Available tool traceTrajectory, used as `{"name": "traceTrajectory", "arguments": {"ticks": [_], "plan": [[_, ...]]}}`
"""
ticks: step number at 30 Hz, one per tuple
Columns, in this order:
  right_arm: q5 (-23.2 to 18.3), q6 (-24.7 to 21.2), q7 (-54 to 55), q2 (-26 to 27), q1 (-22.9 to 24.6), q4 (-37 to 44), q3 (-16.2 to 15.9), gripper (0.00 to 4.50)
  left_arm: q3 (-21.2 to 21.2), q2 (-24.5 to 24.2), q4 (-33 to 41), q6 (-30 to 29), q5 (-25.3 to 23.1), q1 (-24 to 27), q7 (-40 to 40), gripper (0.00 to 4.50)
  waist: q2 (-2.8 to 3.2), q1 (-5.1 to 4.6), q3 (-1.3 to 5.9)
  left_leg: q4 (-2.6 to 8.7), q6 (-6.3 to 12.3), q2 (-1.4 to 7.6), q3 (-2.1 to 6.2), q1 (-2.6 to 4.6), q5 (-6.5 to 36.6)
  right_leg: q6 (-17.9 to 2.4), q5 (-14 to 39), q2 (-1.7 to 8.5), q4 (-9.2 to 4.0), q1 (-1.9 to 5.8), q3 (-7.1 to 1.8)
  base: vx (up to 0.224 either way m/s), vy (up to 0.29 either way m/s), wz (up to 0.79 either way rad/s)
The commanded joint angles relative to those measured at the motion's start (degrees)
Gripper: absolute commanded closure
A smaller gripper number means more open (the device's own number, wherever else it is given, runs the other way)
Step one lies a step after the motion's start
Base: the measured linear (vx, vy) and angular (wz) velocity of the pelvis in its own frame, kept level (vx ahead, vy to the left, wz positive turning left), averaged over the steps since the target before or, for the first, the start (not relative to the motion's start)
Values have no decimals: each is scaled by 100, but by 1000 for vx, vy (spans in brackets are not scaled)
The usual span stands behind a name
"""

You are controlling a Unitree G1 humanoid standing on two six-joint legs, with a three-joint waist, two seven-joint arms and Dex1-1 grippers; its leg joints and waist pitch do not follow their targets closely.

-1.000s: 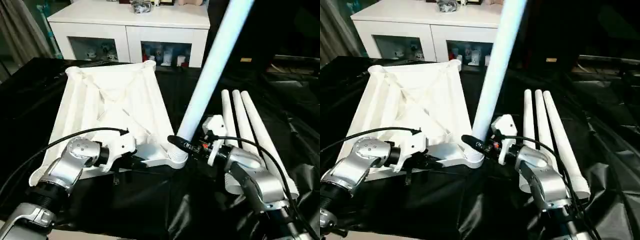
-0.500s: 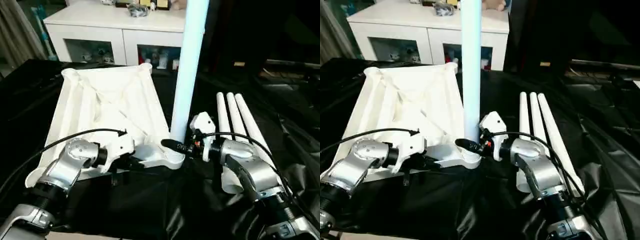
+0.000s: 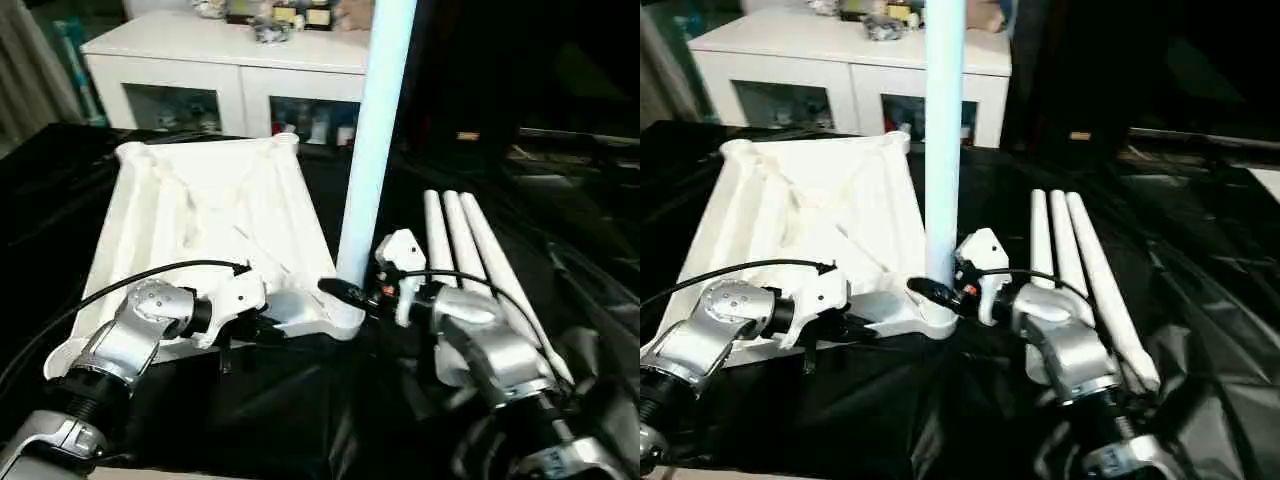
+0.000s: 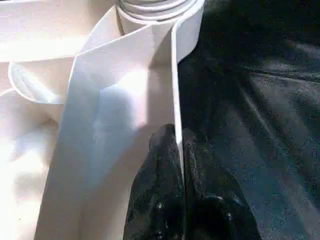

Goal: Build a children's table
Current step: Rotate leg to tighten

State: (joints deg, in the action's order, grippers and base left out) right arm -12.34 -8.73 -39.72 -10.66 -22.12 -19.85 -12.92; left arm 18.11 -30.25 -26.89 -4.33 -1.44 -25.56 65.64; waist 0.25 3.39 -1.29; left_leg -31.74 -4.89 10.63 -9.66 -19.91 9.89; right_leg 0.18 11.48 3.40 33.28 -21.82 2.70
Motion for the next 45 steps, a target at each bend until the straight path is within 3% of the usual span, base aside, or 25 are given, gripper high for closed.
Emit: {"name": "traceTrajectory", "arguments": {"ticks": [1,3,4,6,7,8,9,10,11,12,13,14,15,16,17,18,20,21,25,28,35,40,41,44,45], "plan": [[640,-453,734,-130,311,-1176,56,266,32,36,29,-20,-99,-105,-8,450,123,-84,66,489,-266,234,250,134,3614,-314,3941,471,-670,-62,-161,-53,26,-12],[649,-423,1008,-37,240,-1288,149,266,54,74,-36,-121,-195,-128,-150,450,157,-142,46,521,-287,239,299,136,3941,-254,3971,461,-709,-32,-78,-55,30,-13],[666,-396,1198,32,177,-1385,194,266,68,128,-83,-227,-260,-141,-285,450,191,-178,39,530,-301,245,323,193,4224,-266,3914,453,-744,-37,-8,-55,40,-9],[704,-317,1559,184,19,-1627,249,266,62,309,-207,-527,-350,-206,-634,450,252,-254,-28,627,-354,272,375,256,4864,-256,3732,361,-779,-3,198,-57,37,-7],[705,-312,1630,226,-25,-1683,259,266,61,370,-238,-627,-372,-233,-735,450,322,-260,-82,876,-370,345,337,125,5352,-305,3255,222,-585,189,381,-58,29,-4],[705,-305,1718,280,-81,-1754,272,266,59,447,-275,-756,-398,-268,-863,450,366,-139,-77,1159,-401,454,280,-196,5643,-438,2496,180,86,519,352,-58,29,-4],[690,-303,1866,384,-198,-1899,292,266,80,597,-309,-1081,-490,-350,-1136,450,338,402,-86,1415,-252,449,-150,-709,5800,-349,1390,46,856,742,294,-109,-9,12],[690,-303,1866,384,-198,-1899,292,266,80,597,-309,-1081,-490,-350,-1136,450,-22,337,104,978,-238,278,-377,-30,4021,-92,3448,241,563,291,-221,-25,-107,19],[677,-301,2029,509,-353,-2093,323,266,120,798,-272,-1549,-621,-456,-1480,450,-380,205,46,-381,-343,113,-197,689,2846,52,5666,708,-600,-581,-321,-25,-107,19],[671,-303,2050,530,-378,-2125,332,266,118,839,-260,-1644,-627,-473,-1531,450,-160,256,-29,-576,274,-150,359,-87,605,-213,5969,1081,-772,132,-775,115,-118,-20],[634,-330,2174,642,-517,-2304,384,266,91,1079,-168,-2222,-643,-562,-1798,450,-94,387,52,-212,117,46,404,-347,12,-371,4510,958,-462,423,-571,87,-16,-29],[628,-336,2199,660,-540,-2335,391,266,86,1121,-146,-2330,-648,-576,-1839,450,-95,374,53,36,-11,134,376,-305,132,-509,3364,717,-279,349,-436,87,-16,-29],[571,-374,2336,777,-720,-2550,448,266,162,1416,61,-2844,-712,-658,-2003,450,-42,293,66,225,-114,214,271,56,1014,-788,1972,363,-169,99,-245,-42,3,19],[548,-383,2403,828,-798,-2644,477,266,198,1541,137,-3044,-737,-696,-2066,450,57,230,55,302,-186,268,232,195,2096,-1106,1878,397,-170,47,-295,-102,-25,30],[540,-361,2460,875,-882,-2760,494,266,216,1643,181,-3169,-759,-728,-2138,450,43,188,39,351,-155,203,196,123,2366,-1084,2216,416,-243,137,-300,-102,-25,30],[542,-343,2488,898,-923,-2821,501,266,220,1687,193,-3218,-769,-743,-2175,450,77,201,28,382,-166,219,197,147,2472,-1033,2464,450,-300,115,-309,0,0,0],[534,-306,2524,976,-1053,-2994,532,266,223,1816,155,-3309,-806,-813,-2321,450,50,151,18,459,-207,226,259,54,2554,-802,2812,469,-348,179,-288,0,0,0],[541,-295,2550,1019,-1125,-3096,551,266,232,1876,137,-3359,-805,-844,-2363,450,36,140,34,476,-212,229,261,66,2566,-692,2854,474,-379,178,-285,0,0,0],[566,-214,2615,1116,-1286,-3368,630,266,155,2020,213,-3546,-758,-897,-2522,450,57,110,29,525,-166,228,260,27,2435,-702,2615,482,-418,186,-282,-7,15,-2],[604,-121,2655,1188,-1400,-3588,717,266,172,2094,436,-3804,-759,-886,-2613,450,31,116,44,532,-135,238,252,13,2294,-723,2357,495,-412,185,-303,0,0,0],[677,13,2568,1212,-1478,-3672,648,266,156,1992,444,-3588,-817,-848,-2613,450,23,108,65,514,-36,235,201,1,2010,-849,1733,474,-406,186,-299,0,0,0],[574,226,2437,1244,-1569,-3606,809,266,82,1891,368,-3402,-791,-893,-2642,450,10,128,90,498,71,231,171,-21,1588,-889,1399,477,-385,229,-297,0,0,0],[574,226,2437,1244,-1569,-3606,809,231,82,1891,368,-3402,-791,-893,-2642,450,10,132,96,491,83,232,168,-26,1518,-898,1319,480,-380,234,-297,0,0,0],[539,336,2285,1266,-1635,-3571,923,231,81,1826,466,-3393,-758,-884,-2633,450,28,123,95,488,107,245,155,-32,1405,-978,1053,466,-358,236,-283,0,0,0],[520,336,2253,1267,-1649,-3547,935,208,83,1806,476,-3359,-761,-883,-2620,450,32,119,89,496,99,249,156,-26,1467,-985,1087,460,-359,231,-279,0,0,0]]}}
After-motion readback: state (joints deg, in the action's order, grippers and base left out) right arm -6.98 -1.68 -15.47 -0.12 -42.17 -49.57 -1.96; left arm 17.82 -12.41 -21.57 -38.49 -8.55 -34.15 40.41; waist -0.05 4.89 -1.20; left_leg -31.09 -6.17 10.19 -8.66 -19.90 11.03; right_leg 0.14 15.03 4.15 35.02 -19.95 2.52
